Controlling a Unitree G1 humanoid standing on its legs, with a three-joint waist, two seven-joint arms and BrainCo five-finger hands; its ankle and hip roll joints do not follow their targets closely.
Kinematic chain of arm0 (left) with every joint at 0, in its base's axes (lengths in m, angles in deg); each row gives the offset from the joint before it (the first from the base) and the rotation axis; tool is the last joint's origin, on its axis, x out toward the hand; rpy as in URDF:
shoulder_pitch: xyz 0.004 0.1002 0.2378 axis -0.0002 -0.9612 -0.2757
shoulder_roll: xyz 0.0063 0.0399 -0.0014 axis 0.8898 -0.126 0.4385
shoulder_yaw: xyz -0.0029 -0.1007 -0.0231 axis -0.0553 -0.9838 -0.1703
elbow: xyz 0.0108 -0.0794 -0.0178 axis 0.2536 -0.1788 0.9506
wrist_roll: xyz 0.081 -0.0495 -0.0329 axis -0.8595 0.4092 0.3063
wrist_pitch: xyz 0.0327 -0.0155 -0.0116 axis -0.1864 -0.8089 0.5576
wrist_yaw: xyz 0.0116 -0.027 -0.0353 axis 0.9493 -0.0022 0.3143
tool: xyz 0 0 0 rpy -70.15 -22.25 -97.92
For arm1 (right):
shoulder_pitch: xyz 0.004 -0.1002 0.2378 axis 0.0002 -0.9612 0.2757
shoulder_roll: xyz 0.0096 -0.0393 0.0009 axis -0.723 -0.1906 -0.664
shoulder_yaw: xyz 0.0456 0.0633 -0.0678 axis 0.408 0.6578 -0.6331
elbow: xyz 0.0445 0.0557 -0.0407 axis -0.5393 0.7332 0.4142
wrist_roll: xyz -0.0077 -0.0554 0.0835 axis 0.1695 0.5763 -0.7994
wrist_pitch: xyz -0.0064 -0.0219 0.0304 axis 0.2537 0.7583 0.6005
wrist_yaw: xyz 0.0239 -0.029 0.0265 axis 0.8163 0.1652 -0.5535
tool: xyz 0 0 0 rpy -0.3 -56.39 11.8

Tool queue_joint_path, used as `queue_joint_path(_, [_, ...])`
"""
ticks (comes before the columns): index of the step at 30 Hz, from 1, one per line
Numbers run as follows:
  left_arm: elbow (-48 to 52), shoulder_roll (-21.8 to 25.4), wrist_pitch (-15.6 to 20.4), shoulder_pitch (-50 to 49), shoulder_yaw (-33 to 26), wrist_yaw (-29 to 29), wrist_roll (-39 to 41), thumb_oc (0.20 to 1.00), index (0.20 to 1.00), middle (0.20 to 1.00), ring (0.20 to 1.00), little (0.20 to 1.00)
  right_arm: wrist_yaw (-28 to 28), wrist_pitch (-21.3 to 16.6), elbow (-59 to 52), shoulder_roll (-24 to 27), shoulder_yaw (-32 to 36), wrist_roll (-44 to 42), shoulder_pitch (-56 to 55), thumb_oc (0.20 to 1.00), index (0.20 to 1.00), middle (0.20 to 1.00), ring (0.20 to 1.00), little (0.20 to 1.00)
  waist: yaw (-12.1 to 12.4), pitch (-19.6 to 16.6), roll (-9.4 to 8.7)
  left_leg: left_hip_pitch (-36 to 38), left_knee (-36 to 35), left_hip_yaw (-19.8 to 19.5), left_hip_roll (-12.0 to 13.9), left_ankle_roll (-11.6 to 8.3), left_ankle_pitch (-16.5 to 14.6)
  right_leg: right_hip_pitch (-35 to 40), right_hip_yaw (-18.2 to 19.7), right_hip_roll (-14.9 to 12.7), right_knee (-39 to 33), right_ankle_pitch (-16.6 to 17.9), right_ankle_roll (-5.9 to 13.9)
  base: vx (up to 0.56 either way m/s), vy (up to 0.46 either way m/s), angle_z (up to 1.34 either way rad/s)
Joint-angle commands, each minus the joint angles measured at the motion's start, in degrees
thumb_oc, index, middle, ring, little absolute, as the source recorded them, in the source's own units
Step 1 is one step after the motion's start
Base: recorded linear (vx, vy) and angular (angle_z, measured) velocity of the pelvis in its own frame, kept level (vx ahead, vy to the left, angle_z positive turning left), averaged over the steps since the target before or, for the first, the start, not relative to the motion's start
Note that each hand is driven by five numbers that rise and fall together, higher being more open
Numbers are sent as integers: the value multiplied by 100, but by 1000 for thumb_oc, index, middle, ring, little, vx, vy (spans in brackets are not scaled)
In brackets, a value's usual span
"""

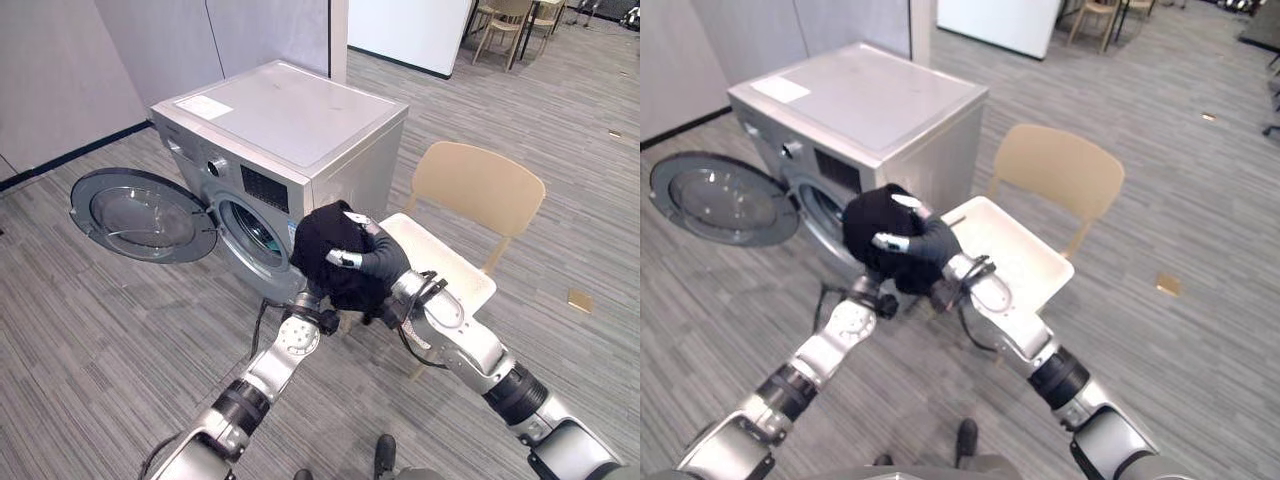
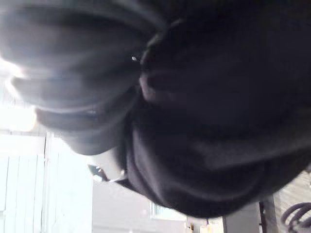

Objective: Grab the laundry basket,head to the washer,open it,put in the laundry and shut it.

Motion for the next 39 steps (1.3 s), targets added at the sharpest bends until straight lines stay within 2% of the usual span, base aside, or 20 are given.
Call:
queue_joint_path(1, [247, 115, 328, 146, -186, 25, 118, 200, 200, 200, 200, 200, -68, -245, -381, 15, 255, 630, -9, 1000, 1000, 1000, 1000, 1000, 17, -237, -87, -161, -167, -333, -71, -80, -118, 673, 145, -174, 193, -1088, 609, 0, 0, 0])
queue_joint_path(4, [398, 243, 351, -134, -395, -46, 153, 200, 200, 200, 200, 200, -13, -253, -426, 284, 482, 1141, -246, 1000, 1000, 1000, 1000, 1000, 14, -257, -70, -154, -167, -354, -78, -82, -122, 697, 139, -177, 176, -1084, 610, 0, 0, 0])
queue_joint_path(5, [486, 420, 375, -447, -627, -144, 90, 200, 200, 200, 200, 200, 41, -268, -455, 620, 781, 1750, -562, 1000, 1000, 1000, 1000, 1000, 2, -266, -48, -142, -167, -354, -76, -83, -120, 713, 132, -174, 174, -1087, 617, 0, 0, 0])
queue_joint_path(7, [542, 508, 379, -660, -765, -206, 77, 200, 200, 200, 200, 200, 55, -275, -496, 772, 969, 1982, -813, 1000, 1000, 1000, 1000, 1000, 0, -277, -34, -134, -167, -354, -75, -84, -122, 724, 128, -175, 174, -1091, 618, 0, 0, 0])
queue_joint_path(10, [473, 727, 397, -1445, -1273, -510, 58, 200, 200, 200, 200, 200, 106, -302, -404, 1176, 1669, 2745, -1809, 1000, 1000, 1000, 1000, 1000, -37, -284, 19, -134, -167, -357, -75, -78, -107, 724, 132, -172, 179, -1092, 634, 0, 0, 0])
queue_joint_path(13, [271, 759, 339, -1787, -1519, -664, 111, 200, 200, 200, 200, 200, 113, -218, -175, 1194, 2011, 2979, -2289, 1000, 1000, 1000, 1000, 1000, -54, -277, 48, -141, -167, -352, -72, -75, -93, 714, 127, -168, 191, -1101, 632, 0, 0, 0])
queue_joint_path(16, [-323, 741, 170, -2473, -2046, -872, 52, 200, 200, 200, 200, 200, 184, -107, 594, 1001, 2628, 3329, -3208, 1000, 1000, 1000, 1000, 1000, -67, -202, 104, -115, -167, -374, -78, -66, -79, 735, 111, -156, 217, -1135, 613, 0, 0, 0])
queue_joint_path(23, [-942, 495, -48, -3041, -2611, -989, 196, 200, 200, 200, 200, 200, 234, 31, 1416, 741, 2994, 3543, -3639, 1000, 1000, 1000, 1000, 1000, -37, -20, 131, -165, -74, -442, -69, -36, -57, 716, 118, -144, 255, -1179, 559, -43, -10, 0])
queue_joint_path(24, [-1163, 228, -126, -3117, -2831, -979, 659, 200, 200, 200, 200, 200, 298, 105, 1765, 679, 3006, 3659, -3611, 1000, 1000, 1000, 1000, 1000, 35, 228, 92, -473, 270, -503, -87, -30, -81, 617, 80, -166, 300, -1175, 521, -202, -19, 5])
queue_joint_path(28, [-1328, 157, -143, -2899, -2827, -902, 885, 200, 200, 200, 200, 200, 445, 139, 2142, 573, 2953, 3556, -3401, 1000, 1000, 1000, 1000, 1000, 104, 531, 18, -1056, 790, -542, -65, -85, -94, 387, -124, -270, 382, -1136, 501, -186, -16, 34])
queue_joint_path(30, [-1293, 196, -142, -2712, -2727, -833, 864, 200, 200, 200, 200, 200, 573, 184, 2346, 552, 2874, 3547, -3291, 1000, 1000, 1000, 1000, 1000, 126, 669, -15, -1395, 1103, -111, 53, -133, -134, 250, -492, -411, 416, -1126, 499, -171, 1, 56])
queue_joint_path(31, [-1292, 195, -143, -2711, -2729, -833, 864, 200, 200, 200, 200, 200, 574, 182, 2350, 551, 2872, 3547, -3287, 1000, 1000, 1000, 1000, 1000, 122, 667, -13, -1406, 1117, -115, 56, -134, -140, 246, -495, -409, 418, -1127, 498, -44, 24, 97])
queue_joint_path(33, [-1249, 205, -132, -2634, -2680, -801, 871, 200, 200, 200, 200, 200, 620, 228, 2447, 558, 2789, 3587, -3248, 1000, 1000, 1000, 1000, 1000, 65, 637, -33, -1393, 1240, 517, 263, -140, -337, 267, -786, -511, 402, -1188, 556, 44, 61, 110])
queue_joint_path(34, [-1225, 244, -137, -2536, -2657, -793, 883, 200, 200, 200, 200, 200, 667, 248, 2551, 529, 2729, 3586, -3202, 1000, 1000, 1000, 1000, 1000, -14, 638, -71, -1355, 1346, 1108, 474, -120, -423, 271, -1088, -617, 407, -1161, 578, 53, 66, 73])
queue_joint_path(36, [-1185, 262, -146, -2516, -2637, -806, 886, 200, 200, 200, 200, 200, 663, 269, 2578, 490, 2706, 3573, -3180, 1000, 1000, 1000, 1000, 1000, -46, 627, -64, -1299, 1288, 1207, 499, -104, -445, 289, -1211, -647, 433, -1153, 603, 79, 131, 102])
queue_joint_path(39, [-1181, 294, -156, -2510, -2595, -813, 825, 200, 200, 200, 200, 200, 657, 336, 2658, 422, 2520, 3643, -2988, 1000, 1000, 1000, 1000, 1000, 39, 608, -151, -1414, 1347, 1071, 372, 13, -558, 406, -1319, -796, 528, -1171, 683, 215, 268, 62])
